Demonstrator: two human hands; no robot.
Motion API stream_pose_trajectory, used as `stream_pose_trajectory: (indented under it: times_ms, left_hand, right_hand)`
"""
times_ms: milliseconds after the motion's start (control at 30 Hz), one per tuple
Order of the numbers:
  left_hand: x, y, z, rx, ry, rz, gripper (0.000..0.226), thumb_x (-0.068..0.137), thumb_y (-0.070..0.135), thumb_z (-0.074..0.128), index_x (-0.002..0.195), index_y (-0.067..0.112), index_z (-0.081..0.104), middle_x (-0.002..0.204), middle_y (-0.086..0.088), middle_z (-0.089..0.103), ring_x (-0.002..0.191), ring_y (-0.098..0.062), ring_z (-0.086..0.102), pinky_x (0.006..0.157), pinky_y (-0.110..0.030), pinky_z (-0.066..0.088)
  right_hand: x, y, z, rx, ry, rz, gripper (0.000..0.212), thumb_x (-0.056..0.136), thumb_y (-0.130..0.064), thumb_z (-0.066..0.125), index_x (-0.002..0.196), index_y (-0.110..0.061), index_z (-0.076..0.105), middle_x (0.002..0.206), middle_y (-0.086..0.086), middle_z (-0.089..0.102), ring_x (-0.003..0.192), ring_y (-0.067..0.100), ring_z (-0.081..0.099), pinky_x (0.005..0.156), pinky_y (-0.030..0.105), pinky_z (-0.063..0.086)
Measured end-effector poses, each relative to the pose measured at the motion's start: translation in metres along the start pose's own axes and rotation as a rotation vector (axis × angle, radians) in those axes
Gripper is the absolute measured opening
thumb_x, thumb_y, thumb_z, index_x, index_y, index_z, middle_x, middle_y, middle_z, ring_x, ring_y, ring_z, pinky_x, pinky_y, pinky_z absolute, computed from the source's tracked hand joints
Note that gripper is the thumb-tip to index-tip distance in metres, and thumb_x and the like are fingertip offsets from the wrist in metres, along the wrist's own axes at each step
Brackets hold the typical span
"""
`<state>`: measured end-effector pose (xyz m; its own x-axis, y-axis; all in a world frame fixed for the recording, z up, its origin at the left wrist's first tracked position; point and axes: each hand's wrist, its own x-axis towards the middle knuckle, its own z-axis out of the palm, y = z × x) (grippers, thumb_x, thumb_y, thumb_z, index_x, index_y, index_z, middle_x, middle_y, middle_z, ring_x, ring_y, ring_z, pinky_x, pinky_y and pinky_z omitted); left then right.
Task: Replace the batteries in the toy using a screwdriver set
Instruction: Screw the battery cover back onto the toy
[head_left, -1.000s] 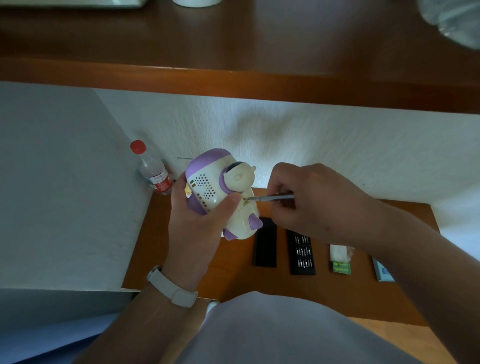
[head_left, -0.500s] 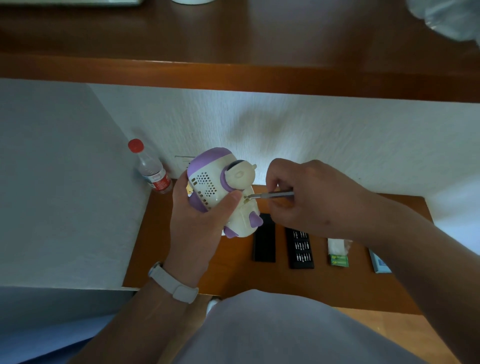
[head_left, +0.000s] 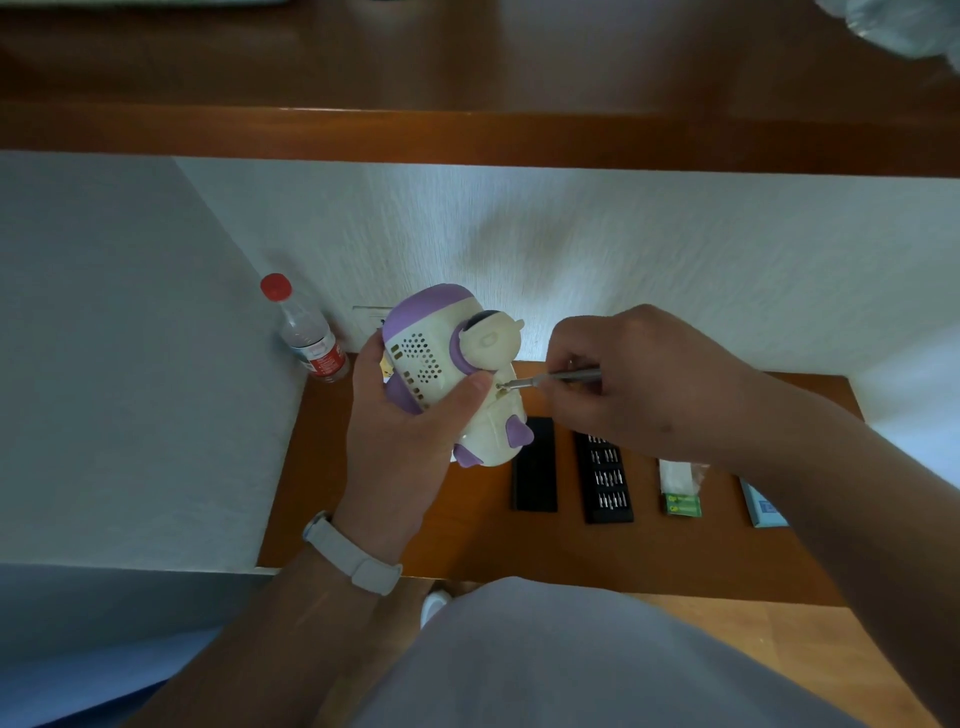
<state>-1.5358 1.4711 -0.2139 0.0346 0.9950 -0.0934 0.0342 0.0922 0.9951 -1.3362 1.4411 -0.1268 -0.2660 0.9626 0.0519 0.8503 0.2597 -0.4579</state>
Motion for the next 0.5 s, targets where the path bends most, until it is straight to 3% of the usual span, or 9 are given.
stream_pose_trajectory:
  times_ms: [133,233,367,500]
  left_hand:
    - [-0.0005,0.0012,-0.0026,0.002,-0.002,-0.002,0.09,0.067,0.042,0.089,0.143,0.03,0.042,0.107,0.029,0.067,0.106,-0.005,0.069,0.071,-0.029,0.063]
    - [-0.0015,0.0013,-0.0042,0.022,0.003,-0.008,0.089,0.066,0.039,0.085,0.143,0.033,0.041,0.112,0.026,0.066,0.11,-0.009,0.068,0.075,-0.033,0.063]
    - [-0.0036,0.0032,-0.0056,0.035,0.002,-0.005,0.093,0.064,0.045,0.085,0.144,0.031,0.041,0.121,0.016,0.064,0.114,-0.014,0.066,0.081,-0.043,0.063]
    - [-0.0073,0.0027,-0.0046,0.029,-0.003,0.003,0.091,0.066,0.04,0.087,0.144,0.027,0.042,0.116,0.019,0.067,0.109,-0.012,0.069,0.073,-0.033,0.063]
  right_hand:
    - [-0.0017,-0.0046,0.0024,0.026,0.005,-0.037,0.014,0.08,-0.03,0.054,0.088,-0.019,0.055,0.055,-0.004,0.055,0.045,0.014,0.049,0.046,0.037,0.046]
    - [-0.003,-0.0057,0.0036,0.008,0.021,-0.038,0.006,0.084,-0.019,0.06,0.087,-0.015,0.057,0.056,-0.005,0.056,0.045,0.011,0.048,0.046,0.037,0.047]
    - [-0.0036,-0.0075,0.0023,-0.016,0.018,-0.016,0.02,0.082,-0.035,0.053,0.084,-0.016,0.059,0.059,-0.005,0.059,0.047,0.01,0.05,0.047,0.031,0.044]
    - [-0.0038,-0.0055,0.0035,-0.054,0.041,-0.019,0.015,0.088,-0.03,0.061,0.08,-0.018,0.06,0.056,-0.003,0.059,0.046,0.01,0.049,0.044,0.027,0.038]
